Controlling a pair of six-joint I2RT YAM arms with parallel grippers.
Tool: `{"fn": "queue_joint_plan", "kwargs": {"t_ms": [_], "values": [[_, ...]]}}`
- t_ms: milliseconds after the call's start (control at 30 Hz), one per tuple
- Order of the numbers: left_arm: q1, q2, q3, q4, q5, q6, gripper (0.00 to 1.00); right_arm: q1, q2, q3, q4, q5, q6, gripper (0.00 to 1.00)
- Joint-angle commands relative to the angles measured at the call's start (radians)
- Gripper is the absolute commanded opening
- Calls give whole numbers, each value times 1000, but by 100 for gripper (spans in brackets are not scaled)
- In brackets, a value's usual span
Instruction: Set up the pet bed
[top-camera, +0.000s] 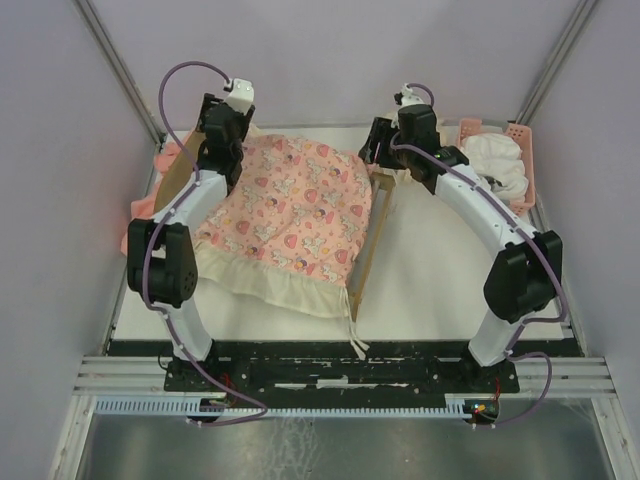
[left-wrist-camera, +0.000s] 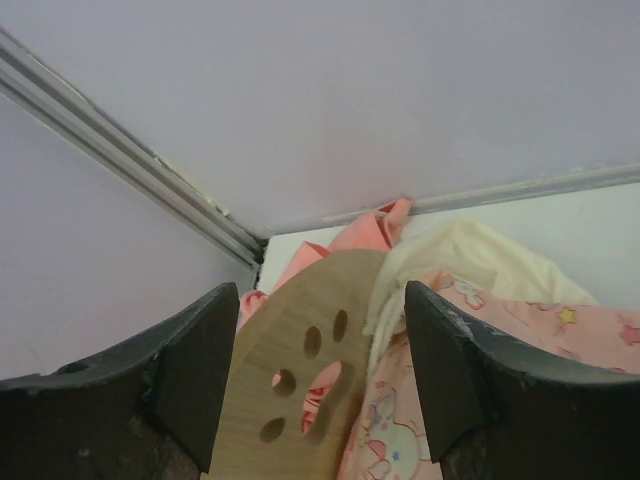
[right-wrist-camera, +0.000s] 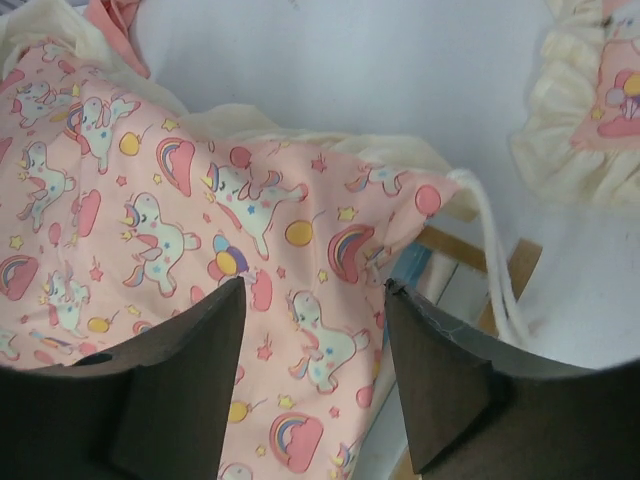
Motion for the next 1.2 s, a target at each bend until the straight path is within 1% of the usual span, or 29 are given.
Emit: {"fn": "queue_joint_plan", "kwargs": {"t_ms": [0,100,133,167,233,300,333,400,467,533,633,733,833,867,967,1000,1067,1167], "values": [[-45,-115,81,-182,-10,-194,77,25,-94,34,-138,3,-17,70],[-98,-175,112,-292,-75,-323,80,46,-178,-52,-175,79,50,74],[-110,-193,129,-347,-59,-372,81,49,-208,-93,-175,97,83,74],[-118,-214,144,-430,-22,-424,81,54,-241,-136,-176,116,116,73],[-140,-260,144,-525,94,-516,80,64,-294,-205,-179,150,180,72],[-187,-316,104,-571,179,-558,79,67,-329,-237,-222,193,257,70],[-221,-345,70,-582,181,-561,79,68,-339,-247,-244,210,277,70],[-292,-404,-16,-576,186,-572,79,70,-354,-277,-250,230,299,68],[-356,-454,-108,-556,202,-601,79,69,-365,-328,-213,235,321,64],[-415,-488,-180,-540,224,-647,78,69,-354,-351,-186,207,330,63],[-504,-510,-282,-498,238,-713,77,69,-311,-353,-172,181,342,60],[-584,-503,-384,-416,204,-754,77,70,-247,-354,-148,169,339,56],[-625,-451,-407,-402,186,-767,77,68,-196,-349,-134,160,319,53],[-635,-430,-400,-405,175,-767,78,68,-183,-337,-153,189,310,51],[-655,-372,-374,-405,141,-760,78,64,-169,-326,-192,273,286,40],[-659,-353,-364,-404,128,-758,77,59,-171,-325,-198,293,281,36],[-666,-315,-345,-402,128,-758,69,51,-189,-334,-196,326,267,29],[-691,-288,-328,-370,153,-767,46,34,-208,-343,-188,364,241,22]]}}
